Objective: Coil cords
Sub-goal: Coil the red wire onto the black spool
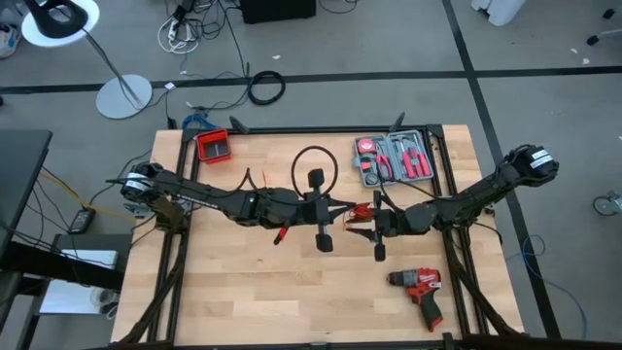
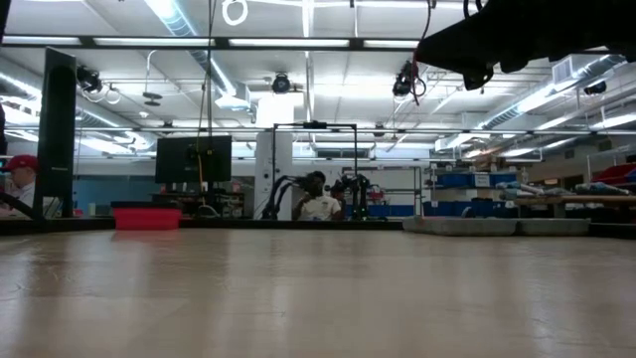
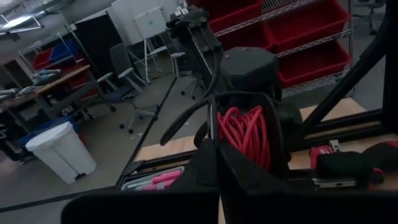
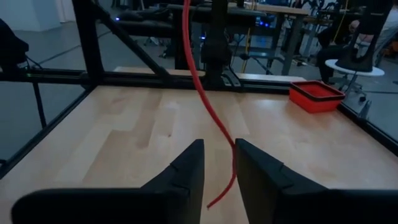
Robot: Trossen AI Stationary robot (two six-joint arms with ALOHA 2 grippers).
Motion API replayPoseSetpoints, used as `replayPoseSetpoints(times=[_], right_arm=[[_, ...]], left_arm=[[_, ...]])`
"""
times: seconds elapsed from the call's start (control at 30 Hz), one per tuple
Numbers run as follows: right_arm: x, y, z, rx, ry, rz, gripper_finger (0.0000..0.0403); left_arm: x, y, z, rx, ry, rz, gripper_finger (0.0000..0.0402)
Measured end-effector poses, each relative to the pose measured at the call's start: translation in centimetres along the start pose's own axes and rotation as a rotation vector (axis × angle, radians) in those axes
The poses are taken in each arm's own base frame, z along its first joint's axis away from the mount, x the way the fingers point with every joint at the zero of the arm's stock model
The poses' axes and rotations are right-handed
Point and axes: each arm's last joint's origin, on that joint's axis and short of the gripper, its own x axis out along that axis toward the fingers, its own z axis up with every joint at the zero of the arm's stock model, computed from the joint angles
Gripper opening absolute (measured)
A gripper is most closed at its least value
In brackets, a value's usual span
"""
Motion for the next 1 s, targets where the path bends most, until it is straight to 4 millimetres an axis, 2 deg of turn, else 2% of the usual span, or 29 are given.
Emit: replayPoseSetpoints(times=[0.43,0.5,0.63,0.8,1.0], right_arm=[[0.22,-0.62,0.42,0.001,-0.039,-0.029,0.0072],[0.22,-0.62,0.41,-0.004,-0.039,-0.029,0.0059],[0.21,-0.61,0.40,-0.014,-0.038,-0.029,0.0009],[0.21,-0.61,0.23,-0.025,-0.021,-0.038,0.0004],[-0.71,-0.27,-0.48,-0.048,0.090,-0.079,0.0002]], left_arm=[[0.00,0.05,0.14,-0.006,-0.014,0.004,0.0000],[0.00,0.05,0.14,-0.006,-0.014,0.004,0.0000],[0.00,0.05,0.14,-0.005,-0.014,0.004,0.0000],[0.00,0.04,0.13,-0.006,-0.013,0.004,0.0000],[-0.12,-0.33,-0.10,0.008,0.017,-0.010,0.0000]])
